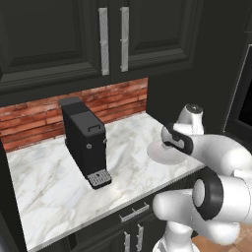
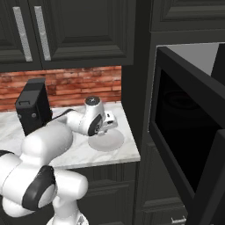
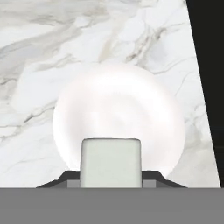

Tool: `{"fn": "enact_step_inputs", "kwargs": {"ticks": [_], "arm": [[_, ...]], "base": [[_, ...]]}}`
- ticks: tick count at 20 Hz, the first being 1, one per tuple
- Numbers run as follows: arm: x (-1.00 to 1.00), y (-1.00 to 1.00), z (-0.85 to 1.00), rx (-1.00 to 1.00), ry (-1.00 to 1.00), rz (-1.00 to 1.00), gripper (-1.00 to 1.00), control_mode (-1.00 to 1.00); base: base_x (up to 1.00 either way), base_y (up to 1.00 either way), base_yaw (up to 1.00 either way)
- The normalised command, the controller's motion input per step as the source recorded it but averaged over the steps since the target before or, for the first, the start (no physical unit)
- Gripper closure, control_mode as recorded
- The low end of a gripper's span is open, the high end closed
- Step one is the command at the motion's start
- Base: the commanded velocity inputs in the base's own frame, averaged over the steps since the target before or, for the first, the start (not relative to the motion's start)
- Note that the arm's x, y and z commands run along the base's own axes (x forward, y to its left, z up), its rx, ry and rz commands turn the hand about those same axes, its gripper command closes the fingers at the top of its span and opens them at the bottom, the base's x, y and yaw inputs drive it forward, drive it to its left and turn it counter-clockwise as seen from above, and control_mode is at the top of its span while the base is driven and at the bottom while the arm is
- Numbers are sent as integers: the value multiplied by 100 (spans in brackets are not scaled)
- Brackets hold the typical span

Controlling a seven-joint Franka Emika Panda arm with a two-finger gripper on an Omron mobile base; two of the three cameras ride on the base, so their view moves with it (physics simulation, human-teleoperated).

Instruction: Pick the marshmallow from the counter and place it in the microwave. Then turn on the microwave.

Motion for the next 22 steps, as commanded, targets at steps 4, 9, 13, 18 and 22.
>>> {"fn": "enact_step_inputs", "kwargs": {"ticks": [4,9,13,18,22], "arm": [[-43,0,46,1,-7,-3,100,-100],[-43,0,49,2,-9,-3,100,-100],[-40,2,48,2,-8,-3,100,-100],[-34,8,51,2,-7,-3,100,-100],[-35,5,47,4,-4,-4,100,-100]], "base": [[0,0,0],[0,0,0],[0,0,0],[0,0,0],[0,0,0]]}}
